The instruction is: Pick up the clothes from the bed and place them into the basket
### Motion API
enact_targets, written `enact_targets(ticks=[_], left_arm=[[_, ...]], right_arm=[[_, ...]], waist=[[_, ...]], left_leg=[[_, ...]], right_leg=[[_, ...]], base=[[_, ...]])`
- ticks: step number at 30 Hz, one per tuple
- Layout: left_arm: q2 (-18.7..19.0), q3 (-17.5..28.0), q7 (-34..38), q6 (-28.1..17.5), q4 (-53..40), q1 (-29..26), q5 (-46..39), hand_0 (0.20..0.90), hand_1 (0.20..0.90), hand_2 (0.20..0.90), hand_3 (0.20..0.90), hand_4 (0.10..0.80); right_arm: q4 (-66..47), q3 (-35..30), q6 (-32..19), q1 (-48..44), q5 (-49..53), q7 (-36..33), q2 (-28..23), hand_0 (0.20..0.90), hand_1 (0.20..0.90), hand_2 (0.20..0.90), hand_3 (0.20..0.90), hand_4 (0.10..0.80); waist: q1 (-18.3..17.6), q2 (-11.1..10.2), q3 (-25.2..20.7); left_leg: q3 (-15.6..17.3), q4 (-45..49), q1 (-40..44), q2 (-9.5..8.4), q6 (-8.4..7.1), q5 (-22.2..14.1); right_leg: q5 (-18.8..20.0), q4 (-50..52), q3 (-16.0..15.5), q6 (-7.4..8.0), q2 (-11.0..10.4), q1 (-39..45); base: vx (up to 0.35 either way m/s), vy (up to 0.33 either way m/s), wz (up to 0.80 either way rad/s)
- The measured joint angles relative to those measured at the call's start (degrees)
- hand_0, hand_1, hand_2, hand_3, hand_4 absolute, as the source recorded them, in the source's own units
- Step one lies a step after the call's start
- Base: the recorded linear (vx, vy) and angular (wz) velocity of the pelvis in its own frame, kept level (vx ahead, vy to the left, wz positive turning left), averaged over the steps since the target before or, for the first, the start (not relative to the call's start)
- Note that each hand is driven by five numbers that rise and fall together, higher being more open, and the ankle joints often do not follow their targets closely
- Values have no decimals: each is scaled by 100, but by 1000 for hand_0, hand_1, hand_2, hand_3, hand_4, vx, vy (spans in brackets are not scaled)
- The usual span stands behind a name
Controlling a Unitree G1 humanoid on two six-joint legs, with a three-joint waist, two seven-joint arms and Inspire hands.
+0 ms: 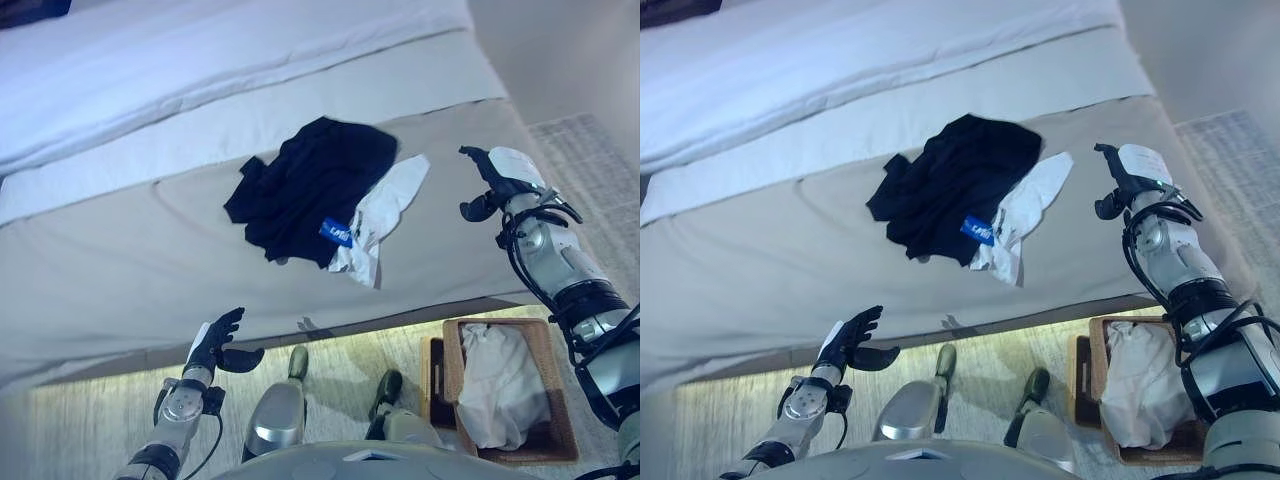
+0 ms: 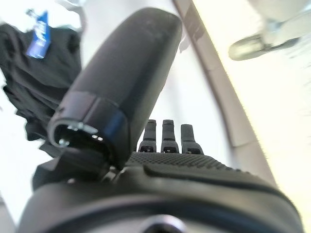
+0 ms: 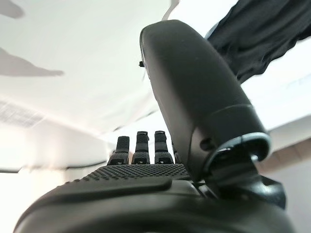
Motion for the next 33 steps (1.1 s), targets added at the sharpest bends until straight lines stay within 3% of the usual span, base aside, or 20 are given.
enact_targets(ticks=[6, 11, 16, 23, 33], left_arm=[[54, -217, 149, -138, -408, -33, 33, 900, 900, 900, 900, 800], [286, -516, 1371, 7, -384, -423, 757, 900, 900, 900, 900, 800], [461, -510, 1888, -2, -490, -571, 804, 900, 900, 900, 900, 800], [666, -516, 2016, -37, -1247, -316, 784, 900, 900, 900, 900, 800], [668, -588, 2016, -249, -1815, -180, 561, 900, 900, 900, 900, 800]], right_arm=[[481, 127, 235, -326, 397, -1, 239, 900, 900, 900, 900, 800], [646, 189, 410, -831, 621, -37, 441, 900, 900, 900, 900, 800], [781, 335, 597, -1167, 893, -181, 482, 900, 900, 900, 900, 800], [784, 398, 789, -1302, 997, -267, 542, 900, 900, 900, 900, 800], [1332, 405, 1240, -1858, 1061, -342, 551, 900, 900, 900, 900, 800]], waist=[[239, 70, 521], [350, 106, 939], [520, 106, 1108], [572, 157, 1202], [722, 257, 1251]], left_leg=[[-146, 196, -135, -185, 13, 16], [-190, 630, -475, -421, 99, -45], [-123, 1299, -937, -610, 238, -316], [-175, 2617, -1840, -704, 318, -865], [-275, 3441, -3080, -717, 306, -926]], right_leg=[[-367, 813, -135, -56, -318, -301], [-796, 1877, -133, -90, -742, -851], [-1182, 2898, 34, -195, -1091, -1471], [-1669, 3977, 136, -306, -1327, -2176], [-1805, 4773, 177, -383, -1440, -3324]], base=[[-5, 81, 20], [-30, 78, 13], [-15, 21, 5], [12, 25, 7], [-34, 17, 6]])
